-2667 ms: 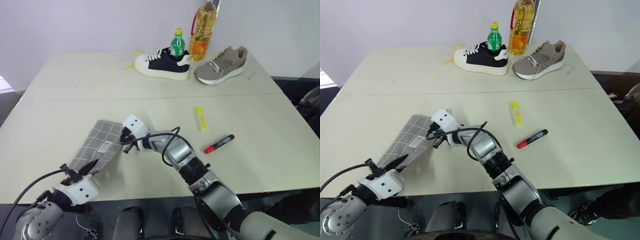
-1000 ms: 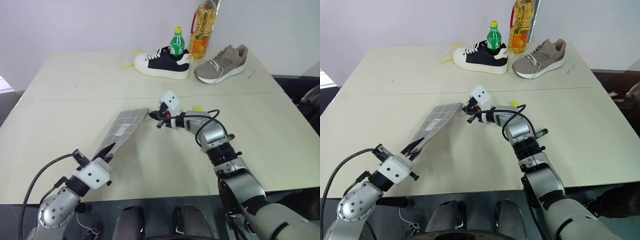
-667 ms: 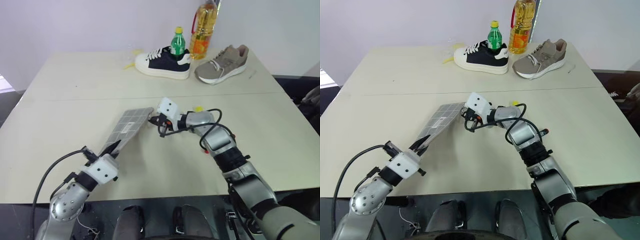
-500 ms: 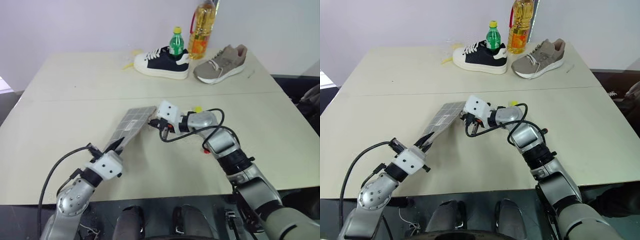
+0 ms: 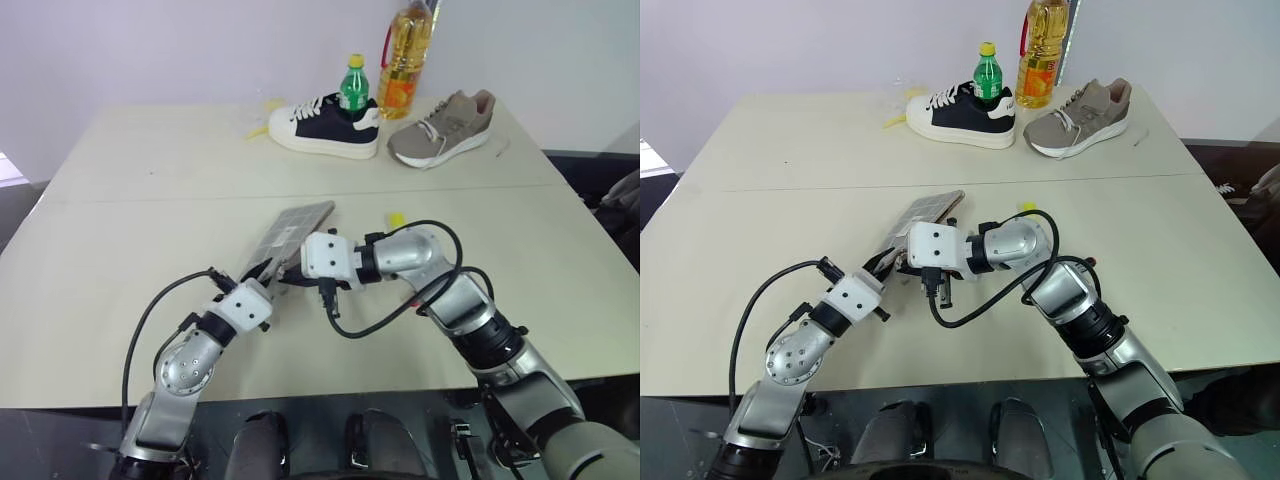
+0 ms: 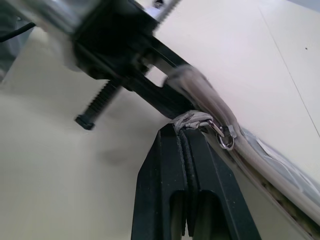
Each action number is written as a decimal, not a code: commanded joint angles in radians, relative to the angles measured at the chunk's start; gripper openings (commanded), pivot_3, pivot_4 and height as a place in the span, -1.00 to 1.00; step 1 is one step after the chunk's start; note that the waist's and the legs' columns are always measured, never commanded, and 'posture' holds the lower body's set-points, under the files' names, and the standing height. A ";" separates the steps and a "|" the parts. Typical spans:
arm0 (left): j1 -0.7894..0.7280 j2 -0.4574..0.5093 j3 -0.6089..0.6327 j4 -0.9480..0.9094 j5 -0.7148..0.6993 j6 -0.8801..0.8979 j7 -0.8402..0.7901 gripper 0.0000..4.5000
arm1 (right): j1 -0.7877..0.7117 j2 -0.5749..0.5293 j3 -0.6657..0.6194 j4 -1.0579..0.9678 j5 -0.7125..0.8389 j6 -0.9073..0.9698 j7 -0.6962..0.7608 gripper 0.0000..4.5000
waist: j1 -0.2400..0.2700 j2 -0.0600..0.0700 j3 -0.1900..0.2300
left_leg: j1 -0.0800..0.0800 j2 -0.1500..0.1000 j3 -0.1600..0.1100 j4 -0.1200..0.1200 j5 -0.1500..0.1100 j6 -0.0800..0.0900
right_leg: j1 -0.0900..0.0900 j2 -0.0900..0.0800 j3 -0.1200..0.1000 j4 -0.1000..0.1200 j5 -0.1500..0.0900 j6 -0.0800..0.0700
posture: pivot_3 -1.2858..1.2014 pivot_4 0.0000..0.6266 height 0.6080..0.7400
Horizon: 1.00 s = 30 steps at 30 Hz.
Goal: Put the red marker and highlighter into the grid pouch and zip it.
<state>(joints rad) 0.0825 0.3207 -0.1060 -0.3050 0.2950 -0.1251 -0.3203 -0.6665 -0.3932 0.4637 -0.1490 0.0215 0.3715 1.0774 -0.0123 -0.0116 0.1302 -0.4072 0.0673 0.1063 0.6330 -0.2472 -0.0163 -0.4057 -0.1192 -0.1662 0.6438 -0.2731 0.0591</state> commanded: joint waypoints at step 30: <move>-0.121 -0.004 -0.004 0.014 -0.116 -0.026 -0.020 -1.00 | 0.011 -0.014 -0.506 0.275 0.097 0.697 -0.621 0.99 | 0.001 0.000 0.000 | 0.000 -0.001 0.001 0.000 0.000 0.000 | 0.000 -0.001 0.000 0.000 0.000 0.000 | 0.03 -0.52 0.42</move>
<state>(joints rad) -0.0182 0.3141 -0.1138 -0.2741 0.2030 -0.1265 -0.3354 -0.6526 -0.4223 -0.0002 0.1522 0.0998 1.0346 0.4909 -0.0110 -0.0117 0.1305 -0.4075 0.0667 0.1073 0.6329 -0.2471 -0.0163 -0.4055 -0.1200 -0.1662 0.6439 -0.2730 0.0589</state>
